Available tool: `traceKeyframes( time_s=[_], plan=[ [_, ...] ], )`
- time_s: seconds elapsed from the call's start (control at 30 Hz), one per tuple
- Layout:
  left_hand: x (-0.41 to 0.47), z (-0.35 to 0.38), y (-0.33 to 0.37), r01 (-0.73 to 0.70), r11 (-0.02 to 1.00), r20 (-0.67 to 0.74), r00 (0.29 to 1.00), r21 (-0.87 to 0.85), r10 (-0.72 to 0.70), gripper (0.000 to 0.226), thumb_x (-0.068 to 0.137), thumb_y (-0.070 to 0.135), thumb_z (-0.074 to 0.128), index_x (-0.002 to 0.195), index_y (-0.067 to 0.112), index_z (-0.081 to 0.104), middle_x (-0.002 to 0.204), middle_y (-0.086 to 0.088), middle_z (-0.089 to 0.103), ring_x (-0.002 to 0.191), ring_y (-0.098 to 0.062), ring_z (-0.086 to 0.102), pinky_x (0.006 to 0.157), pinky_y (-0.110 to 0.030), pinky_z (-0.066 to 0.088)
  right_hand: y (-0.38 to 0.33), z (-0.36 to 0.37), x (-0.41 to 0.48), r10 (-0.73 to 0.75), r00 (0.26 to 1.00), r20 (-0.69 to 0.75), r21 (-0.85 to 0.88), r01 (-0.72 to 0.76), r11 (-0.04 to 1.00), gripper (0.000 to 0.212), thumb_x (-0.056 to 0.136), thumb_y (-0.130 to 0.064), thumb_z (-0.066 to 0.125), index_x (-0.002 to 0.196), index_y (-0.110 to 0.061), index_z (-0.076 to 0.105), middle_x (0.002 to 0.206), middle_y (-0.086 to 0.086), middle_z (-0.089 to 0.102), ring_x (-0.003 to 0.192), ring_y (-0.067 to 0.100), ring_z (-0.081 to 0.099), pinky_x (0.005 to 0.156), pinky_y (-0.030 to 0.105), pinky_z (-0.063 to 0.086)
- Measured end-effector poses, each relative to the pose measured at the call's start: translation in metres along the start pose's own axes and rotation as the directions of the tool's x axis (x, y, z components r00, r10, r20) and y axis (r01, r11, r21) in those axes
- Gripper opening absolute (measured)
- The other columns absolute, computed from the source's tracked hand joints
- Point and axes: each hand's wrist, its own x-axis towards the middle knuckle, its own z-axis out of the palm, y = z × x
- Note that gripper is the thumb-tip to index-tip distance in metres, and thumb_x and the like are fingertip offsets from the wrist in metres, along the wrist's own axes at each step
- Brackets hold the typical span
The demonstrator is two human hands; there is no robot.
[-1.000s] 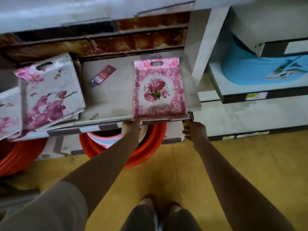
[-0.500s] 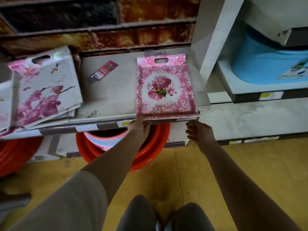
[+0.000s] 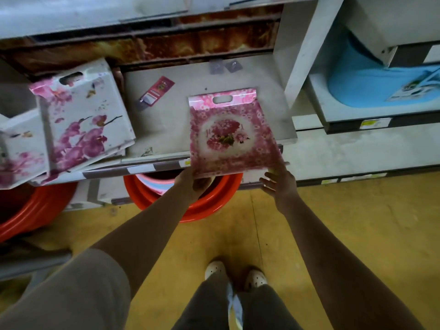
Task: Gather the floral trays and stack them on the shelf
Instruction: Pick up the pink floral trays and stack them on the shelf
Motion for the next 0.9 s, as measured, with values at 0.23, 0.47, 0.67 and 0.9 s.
traceKeyframes(
  time_s=[0.23,0.47,0.67,0.9],
  plan=[
    [-0.030,-0.028,0.015,-0.054,0.980,-0.121,0.990,0.194,0.078,0.012,0.091,-0.003,0.046,0.087,0.003,0.055,0.083,-0.017,0.065,0.071,-0.028,0.066,0.050,-0.035,0.059,-0.008,0.002,-0.037,-0.002,1.000,0.004,-0.029,0.002,1.000,0.029,0.093,-0.023,0.053,0.112,-0.002,0.059,0.092,0.010,0.066,0.083,0.021,0.064,0.083,0.036,0.053],
    [-0.068,-0.053,0.012,-0.126,0.982,-0.161,0.976,0.139,0.148,0.007,0.090,0.000,0.053,0.086,-0.002,0.058,0.081,-0.016,0.065,0.057,-0.024,0.070,0.052,-0.034,0.058,-0.010,-0.009,-0.062,0.008,0.996,0.089,-0.164,0.007,0.987,0.014,0.090,-0.017,0.058,0.087,-0.003,0.061,0.074,0.009,0.063,0.069,0.021,0.061,0.083,0.039,0.053],
    [-0.113,-0.060,-0.012,-0.235,0.971,-0.199,0.950,0.048,0.239,0.012,0.090,-0.005,0.049,0.098,-0.004,0.058,0.084,-0.015,0.061,0.070,-0.026,0.063,0.046,-0.031,0.057,-0.023,-0.018,-0.073,-0.026,0.981,0.191,-0.397,0.102,0.912,0.017,0.092,-0.024,0.054,0.082,-0.011,0.056,0.071,0.008,0.065,0.062,0.020,0.064,0.060,0.032,0.054],
    [-0.174,-0.080,-0.029,-0.340,0.941,-0.304,0.896,0.006,0.325,0.014,0.087,-0.007,0.052,0.080,0.004,0.056,0.079,-0.013,0.059,0.069,-0.024,0.059,0.049,-0.032,0.057,-0.022,-0.005,-0.100,-0.145,0.953,0.267,-0.649,0.289,0.704,0.028,0.091,-0.028,0.053,0.091,0.000,0.057,0.068,0.014,0.062,0.045,0.018,0.060,0.037,0.017,0.041]
  ],
)
